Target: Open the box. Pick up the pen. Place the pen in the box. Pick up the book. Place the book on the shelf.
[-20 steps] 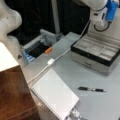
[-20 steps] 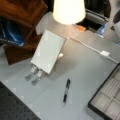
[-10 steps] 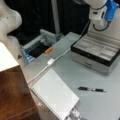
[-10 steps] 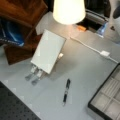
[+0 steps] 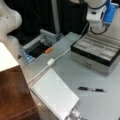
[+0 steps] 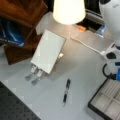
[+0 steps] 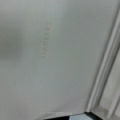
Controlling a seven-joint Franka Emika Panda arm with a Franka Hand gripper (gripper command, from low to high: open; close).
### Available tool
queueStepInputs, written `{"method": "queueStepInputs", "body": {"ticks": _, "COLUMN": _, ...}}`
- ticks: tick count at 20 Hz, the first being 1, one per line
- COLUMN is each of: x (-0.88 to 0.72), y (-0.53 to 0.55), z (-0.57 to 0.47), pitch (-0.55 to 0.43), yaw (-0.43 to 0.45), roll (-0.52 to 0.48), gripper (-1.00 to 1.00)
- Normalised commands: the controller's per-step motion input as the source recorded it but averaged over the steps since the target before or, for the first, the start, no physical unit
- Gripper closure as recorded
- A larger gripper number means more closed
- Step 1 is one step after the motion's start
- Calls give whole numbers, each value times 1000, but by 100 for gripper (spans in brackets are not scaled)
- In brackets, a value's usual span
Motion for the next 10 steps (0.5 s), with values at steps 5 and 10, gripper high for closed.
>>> {"method": "queueStepInputs", "body": {"ticks": 5, "x": 459, "y": -151, "z": 178, "pitch": 125, "yaw": 248, "roll": -588, "gripper": -100}}
{"method": "queueStepInputs", "body": {"ticks": 10, "x": 464, "y": -224, "z": 153, "pitch": 150, "yaw": 235, "roll": -501, "gripper": -100}}
